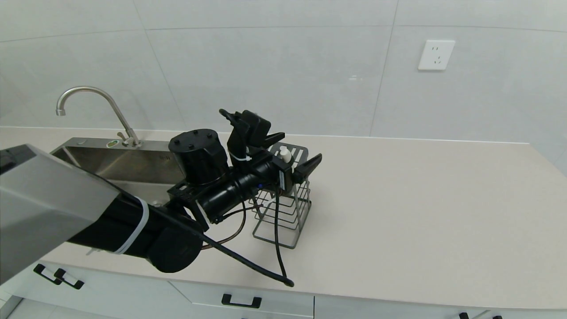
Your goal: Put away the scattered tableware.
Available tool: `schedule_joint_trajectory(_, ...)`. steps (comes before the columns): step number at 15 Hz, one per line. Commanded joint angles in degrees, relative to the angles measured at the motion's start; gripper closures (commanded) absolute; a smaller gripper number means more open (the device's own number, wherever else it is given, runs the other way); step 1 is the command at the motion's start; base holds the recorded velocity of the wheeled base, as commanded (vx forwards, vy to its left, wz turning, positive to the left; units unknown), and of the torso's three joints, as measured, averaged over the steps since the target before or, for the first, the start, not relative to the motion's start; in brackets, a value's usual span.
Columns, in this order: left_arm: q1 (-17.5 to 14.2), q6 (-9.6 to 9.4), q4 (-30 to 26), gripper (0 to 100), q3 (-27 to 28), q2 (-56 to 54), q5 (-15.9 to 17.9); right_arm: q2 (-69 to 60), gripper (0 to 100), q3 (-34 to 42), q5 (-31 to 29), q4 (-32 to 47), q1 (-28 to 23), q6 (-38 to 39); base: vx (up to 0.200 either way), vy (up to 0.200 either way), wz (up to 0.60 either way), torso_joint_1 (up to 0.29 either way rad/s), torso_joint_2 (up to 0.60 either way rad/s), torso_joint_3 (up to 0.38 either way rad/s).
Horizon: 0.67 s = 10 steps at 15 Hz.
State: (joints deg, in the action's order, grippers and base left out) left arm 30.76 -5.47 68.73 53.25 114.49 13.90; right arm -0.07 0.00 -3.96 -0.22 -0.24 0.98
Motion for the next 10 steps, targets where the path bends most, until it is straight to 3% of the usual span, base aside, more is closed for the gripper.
schedule_joint_trajectory(1,0.0,0.02,0.4,0,-0.2,-1.3,0.3,0.1,100,0.0,0.0,0.0,0.0,0.0,0.000,0.000,0.00,0.000,0.00,0.000)
schedule_joint_trajectory(5,0.2,0.02,2.3,0,-3.9,-11.0,0.4,0.1,100,0.0,0.0,0.0,0.0,0.0,0.000,0.000,0.00,0.000,0.00,0.000)
schedule_joint_trajectory(10,0.1,0.02,-1.8,0,-13.7,-40.8,-0.2,0.1,100,0.0,0.0,0.0,0.0,-0.2,0.000,0.000,0.00,0.000,0.00,0.000)
